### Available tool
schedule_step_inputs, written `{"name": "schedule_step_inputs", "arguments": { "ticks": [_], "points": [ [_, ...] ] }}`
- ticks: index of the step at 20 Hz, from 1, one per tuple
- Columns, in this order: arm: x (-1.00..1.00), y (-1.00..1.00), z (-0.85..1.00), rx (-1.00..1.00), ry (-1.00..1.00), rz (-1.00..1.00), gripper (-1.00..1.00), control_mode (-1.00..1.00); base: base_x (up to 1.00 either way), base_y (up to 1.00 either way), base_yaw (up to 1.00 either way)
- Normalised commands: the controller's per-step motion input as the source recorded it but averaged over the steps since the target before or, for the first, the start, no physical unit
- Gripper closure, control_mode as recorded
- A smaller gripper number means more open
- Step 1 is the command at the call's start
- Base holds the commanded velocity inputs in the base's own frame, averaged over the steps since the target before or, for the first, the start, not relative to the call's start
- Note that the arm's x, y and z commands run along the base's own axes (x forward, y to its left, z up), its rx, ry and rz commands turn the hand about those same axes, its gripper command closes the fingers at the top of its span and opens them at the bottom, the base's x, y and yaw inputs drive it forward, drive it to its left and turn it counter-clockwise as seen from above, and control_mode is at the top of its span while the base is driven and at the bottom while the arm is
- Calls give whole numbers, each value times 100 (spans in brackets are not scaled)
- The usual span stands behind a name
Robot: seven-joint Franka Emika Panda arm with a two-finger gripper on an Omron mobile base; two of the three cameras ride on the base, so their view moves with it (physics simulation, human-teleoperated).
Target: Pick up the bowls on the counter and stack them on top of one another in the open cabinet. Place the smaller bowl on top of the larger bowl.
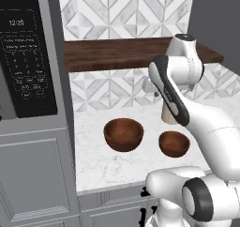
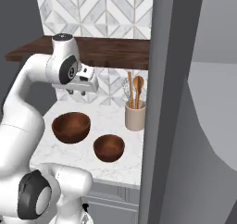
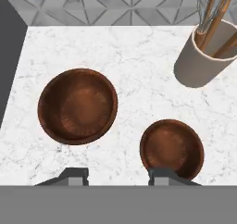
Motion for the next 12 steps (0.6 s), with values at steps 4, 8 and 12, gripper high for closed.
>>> {"name": "schedule_step_inputs", "arguments": {
  "ticks": [4, 8, 12],
  "points": [
    [-50, -56, -41, 9, -1, -14, -100, -100, 0, 0, 0],
    [-66, -100, -92, 18, 0, -34, -100, -100, 0, 0, 0],
    [-18, -100, -100, 10, 2, -35, -100, -100, 0, 0, 0]
  ]
}}
